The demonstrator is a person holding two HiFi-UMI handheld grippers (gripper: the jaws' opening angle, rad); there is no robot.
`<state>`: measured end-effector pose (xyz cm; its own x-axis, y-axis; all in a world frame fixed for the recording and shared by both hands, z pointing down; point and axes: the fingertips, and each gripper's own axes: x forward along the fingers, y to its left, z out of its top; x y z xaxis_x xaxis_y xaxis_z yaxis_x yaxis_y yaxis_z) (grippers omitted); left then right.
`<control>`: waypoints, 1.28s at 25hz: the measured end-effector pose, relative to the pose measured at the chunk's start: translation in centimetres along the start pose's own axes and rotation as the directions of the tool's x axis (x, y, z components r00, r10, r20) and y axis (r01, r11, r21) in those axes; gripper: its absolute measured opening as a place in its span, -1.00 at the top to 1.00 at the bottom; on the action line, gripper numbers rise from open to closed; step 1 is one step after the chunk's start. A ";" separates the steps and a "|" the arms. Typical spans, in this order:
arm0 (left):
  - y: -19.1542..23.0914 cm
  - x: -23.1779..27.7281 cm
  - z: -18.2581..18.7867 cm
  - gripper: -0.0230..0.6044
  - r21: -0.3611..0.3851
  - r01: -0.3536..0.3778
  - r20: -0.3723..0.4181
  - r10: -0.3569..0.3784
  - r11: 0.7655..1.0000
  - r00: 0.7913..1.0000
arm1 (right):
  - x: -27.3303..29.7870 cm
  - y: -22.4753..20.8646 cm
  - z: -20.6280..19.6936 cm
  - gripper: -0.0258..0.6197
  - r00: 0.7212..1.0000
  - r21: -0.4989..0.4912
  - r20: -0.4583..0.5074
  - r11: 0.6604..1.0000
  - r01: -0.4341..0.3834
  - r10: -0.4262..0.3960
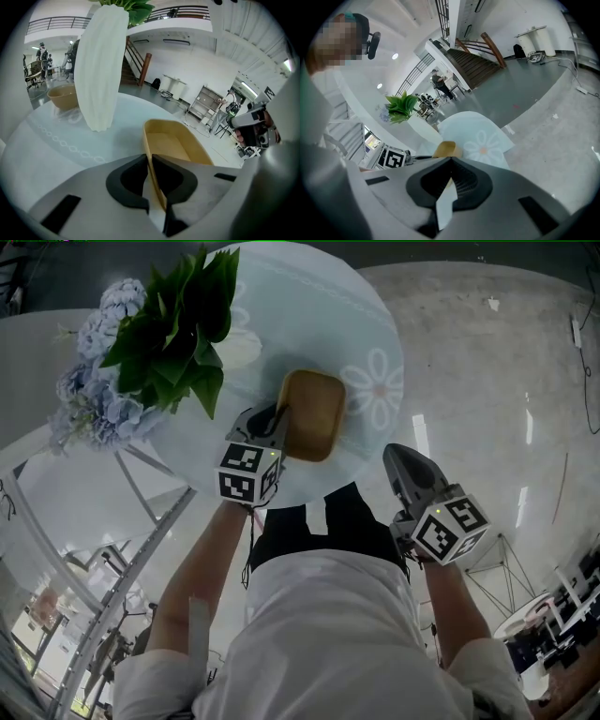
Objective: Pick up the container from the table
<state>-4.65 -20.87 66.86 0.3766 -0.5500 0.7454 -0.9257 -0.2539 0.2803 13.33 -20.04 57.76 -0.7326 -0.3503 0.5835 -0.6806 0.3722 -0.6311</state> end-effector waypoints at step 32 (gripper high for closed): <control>-6.7 -12.5 13.3 0.84 0.192 0.134 0.244 -0.179 0.972 0.953 | -5.3 7.3 7.5 0.85 0.970 -0.075 0.241 0.997 0.033 -0.014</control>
<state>-2.68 -22.86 47.59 0.5335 -0.6728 0.5125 -0.8429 -0.4731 0.2564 12.27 -21.98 46.26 -0.7006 -0.5521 0.4519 -0.7026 0.4238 -0.5715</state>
